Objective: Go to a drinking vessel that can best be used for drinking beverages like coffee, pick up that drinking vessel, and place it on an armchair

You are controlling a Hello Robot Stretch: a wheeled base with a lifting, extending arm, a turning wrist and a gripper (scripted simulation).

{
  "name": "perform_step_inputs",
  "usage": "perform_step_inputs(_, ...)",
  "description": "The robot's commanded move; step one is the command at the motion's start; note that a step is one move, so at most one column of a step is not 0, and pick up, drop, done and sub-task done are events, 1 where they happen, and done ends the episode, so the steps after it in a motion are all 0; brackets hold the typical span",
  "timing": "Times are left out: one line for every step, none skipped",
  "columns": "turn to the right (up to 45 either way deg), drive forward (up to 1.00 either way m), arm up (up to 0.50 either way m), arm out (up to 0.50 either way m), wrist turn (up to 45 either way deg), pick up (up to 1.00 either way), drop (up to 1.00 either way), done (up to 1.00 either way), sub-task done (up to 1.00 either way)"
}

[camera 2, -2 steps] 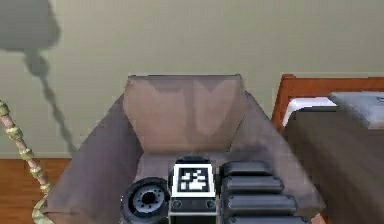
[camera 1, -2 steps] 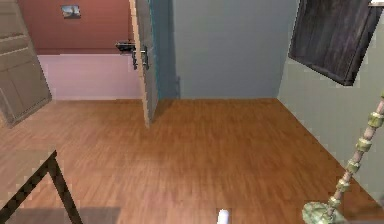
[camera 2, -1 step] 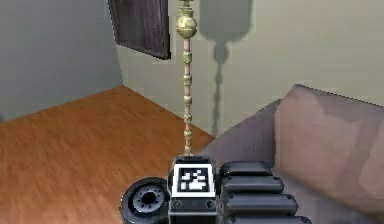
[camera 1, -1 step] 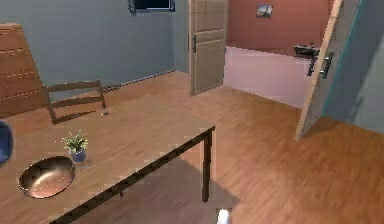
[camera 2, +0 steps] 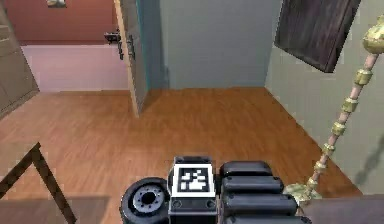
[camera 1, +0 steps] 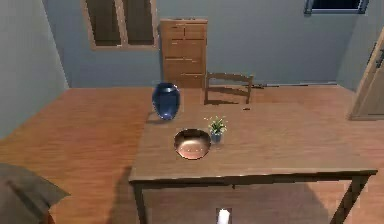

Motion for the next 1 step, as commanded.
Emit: perform_step_inputs(45.0, 0.00, 0.00, 0.00, 0.0, 0.00, 0.00, 0.00, 0.00)
